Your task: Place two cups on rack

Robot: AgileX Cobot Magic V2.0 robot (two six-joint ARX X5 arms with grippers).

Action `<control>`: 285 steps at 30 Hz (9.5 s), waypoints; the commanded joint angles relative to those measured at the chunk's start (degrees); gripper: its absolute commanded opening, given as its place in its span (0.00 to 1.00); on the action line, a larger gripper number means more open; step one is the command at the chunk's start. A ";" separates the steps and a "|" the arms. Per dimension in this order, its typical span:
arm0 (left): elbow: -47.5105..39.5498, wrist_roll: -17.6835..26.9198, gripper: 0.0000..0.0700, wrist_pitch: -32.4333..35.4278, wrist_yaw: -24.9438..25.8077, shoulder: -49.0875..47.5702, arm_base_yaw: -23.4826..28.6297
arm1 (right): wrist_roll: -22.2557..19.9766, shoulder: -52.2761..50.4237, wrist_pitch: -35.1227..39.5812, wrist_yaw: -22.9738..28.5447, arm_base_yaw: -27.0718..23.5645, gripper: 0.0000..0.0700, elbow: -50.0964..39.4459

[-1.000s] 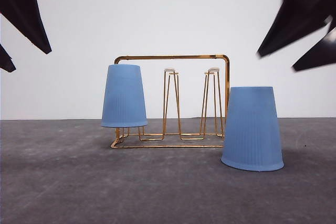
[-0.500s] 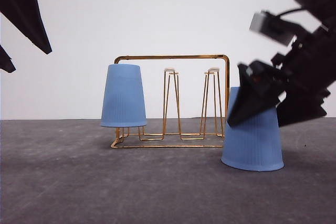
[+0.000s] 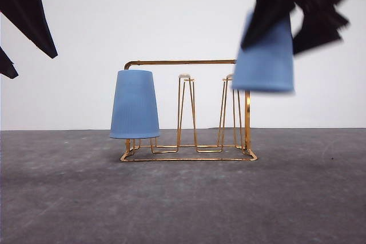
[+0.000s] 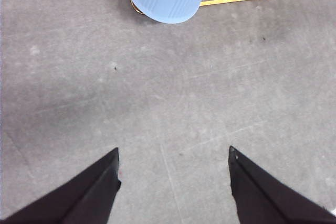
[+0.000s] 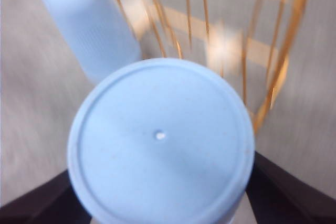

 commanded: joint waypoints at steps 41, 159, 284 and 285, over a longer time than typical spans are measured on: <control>0.63 0.37 0.55 3.10 -0.53 0.34 -0.21 | -1.30 15.96 -20.69 5.33 0.53 0.83 18.29; -50.42 6.91 0.00 33.48 -9.16 -58.53 20.90 | 3.27 -65.54 11.30 15.06 -21.56 0.05 -54.94; -50.42 6.91 0.00 33.42 -9.16 -58.53 20.94 | 3.35 -70.39 13.13 15.06 -23.32 0.05 -57.45; -50.42 6.91 0.00 33.42 -9.16 -58.53 20.94 | 3.36 -70.39 13.12 15.06 -23.32 0.05 -57.45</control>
